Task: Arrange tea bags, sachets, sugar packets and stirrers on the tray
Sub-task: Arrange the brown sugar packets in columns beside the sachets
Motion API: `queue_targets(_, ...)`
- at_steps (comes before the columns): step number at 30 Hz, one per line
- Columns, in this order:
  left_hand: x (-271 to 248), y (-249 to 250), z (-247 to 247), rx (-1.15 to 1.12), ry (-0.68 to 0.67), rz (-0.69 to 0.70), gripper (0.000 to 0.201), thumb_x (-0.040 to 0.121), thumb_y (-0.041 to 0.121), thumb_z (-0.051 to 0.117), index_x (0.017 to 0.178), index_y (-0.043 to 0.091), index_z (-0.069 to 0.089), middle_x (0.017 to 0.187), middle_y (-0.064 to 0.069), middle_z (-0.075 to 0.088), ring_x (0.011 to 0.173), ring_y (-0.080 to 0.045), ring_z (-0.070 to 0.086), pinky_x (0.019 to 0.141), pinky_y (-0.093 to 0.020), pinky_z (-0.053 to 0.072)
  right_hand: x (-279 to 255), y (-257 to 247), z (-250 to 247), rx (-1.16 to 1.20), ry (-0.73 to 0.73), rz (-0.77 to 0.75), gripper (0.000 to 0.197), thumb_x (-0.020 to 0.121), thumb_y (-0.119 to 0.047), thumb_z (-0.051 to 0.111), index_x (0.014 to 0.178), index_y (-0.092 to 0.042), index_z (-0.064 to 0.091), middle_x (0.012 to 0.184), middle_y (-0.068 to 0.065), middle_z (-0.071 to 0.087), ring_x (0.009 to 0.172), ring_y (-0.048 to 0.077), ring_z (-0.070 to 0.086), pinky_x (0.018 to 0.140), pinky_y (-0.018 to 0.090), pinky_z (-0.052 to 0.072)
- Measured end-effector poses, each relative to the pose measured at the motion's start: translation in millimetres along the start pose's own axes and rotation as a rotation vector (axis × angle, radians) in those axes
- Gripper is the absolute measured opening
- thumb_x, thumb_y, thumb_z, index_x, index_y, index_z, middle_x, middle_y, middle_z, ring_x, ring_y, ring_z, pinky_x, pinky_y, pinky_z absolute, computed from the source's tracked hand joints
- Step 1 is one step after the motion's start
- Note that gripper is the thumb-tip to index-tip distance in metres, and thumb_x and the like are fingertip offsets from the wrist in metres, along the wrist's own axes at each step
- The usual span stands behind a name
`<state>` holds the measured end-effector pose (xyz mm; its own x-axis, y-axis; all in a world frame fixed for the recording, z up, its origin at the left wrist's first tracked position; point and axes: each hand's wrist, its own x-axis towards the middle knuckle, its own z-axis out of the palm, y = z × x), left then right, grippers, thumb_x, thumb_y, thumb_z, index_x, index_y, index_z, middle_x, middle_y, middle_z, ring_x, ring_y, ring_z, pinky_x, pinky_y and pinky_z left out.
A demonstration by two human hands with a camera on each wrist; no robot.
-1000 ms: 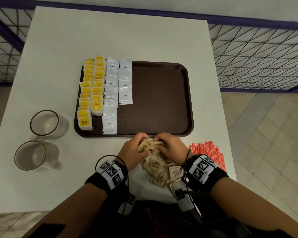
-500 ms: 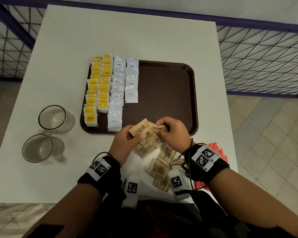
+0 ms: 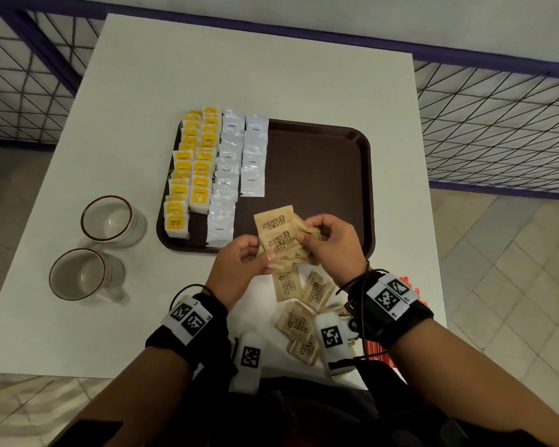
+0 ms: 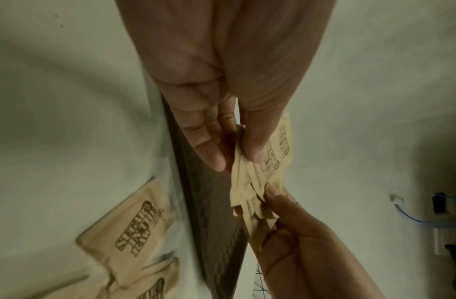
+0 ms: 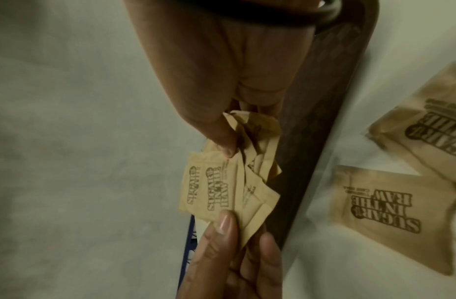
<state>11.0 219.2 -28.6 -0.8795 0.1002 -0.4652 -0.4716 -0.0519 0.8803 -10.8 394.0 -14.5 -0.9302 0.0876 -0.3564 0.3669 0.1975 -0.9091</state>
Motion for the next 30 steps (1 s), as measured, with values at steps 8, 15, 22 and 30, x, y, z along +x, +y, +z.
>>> queue_targets(8,-4.7,23.4,-13.1,-0.021,-0.014,0.022,0.007,0.087,0.000,0.058,0.083,0.005,0.059,0.090,-0.010,0.071,0.082,-0.020,0.070,0.066,-0.027,0.058,-3.0,-15.0,-12.7,0.247,-0.014,0.078,0.012,0.081,0.001,0.067,0.087,-0.007,0.061,0.084,0.008,0.069,0.065,0.009,0.067,0.049,0.019,0.051)
queue_targets(15,-6.7,37.3,-12.8,-0.360,-0.013,-0.126,0.012,0.093,-0.003,0.042,0.089,0.006,0.049,0.112,-0.022,0.065,0.103,-0.034,0.065,0.085,-0.042,0.056,-5.3,-17.0,-32.5,0.282,0.018,0.132,0.012,0.083,0.000,0.065,0.093,-0.003,0.060,0.093,0.014,0.071,0.078,0.021,0.070,0.056,0.027,0.057)
queue_targets(22,-2.4,47.4,-17.0,-0.665,-0.060,-0.212,0.018,0.094,0.002,0.035,0.098,0.014,0.047,0.102,-0.025,0.064,0.086,-0.031,0.068,0.070,-0.037,0.057,-14.5,-22.3,-17.0,0.266,-0.043,0.105,0.011,0.081,0.002,0.066,0.087,-0.006,0.062,0.075,0.003,0.072,0.063,0.014,0.067,0.048,0.021,0.049)
queue_targets(30,11.4,59.3,-32.1,0.030,-0.028,0.118,0.010,0.086,0.015,0.063,0.080,0.023,0.059,0.079,0.000,0.064,0.077,-0.017,0.061,0.068,-0.036,0.050,-20.5,-25.6,26.4,0.166,-0.018,0.118,0.015,0.077,0.000,0.071,0.080,-0.013,0.064,0.082,0.013,0.071,0.077,0.027,0.068,0.073,0.039,0.056)
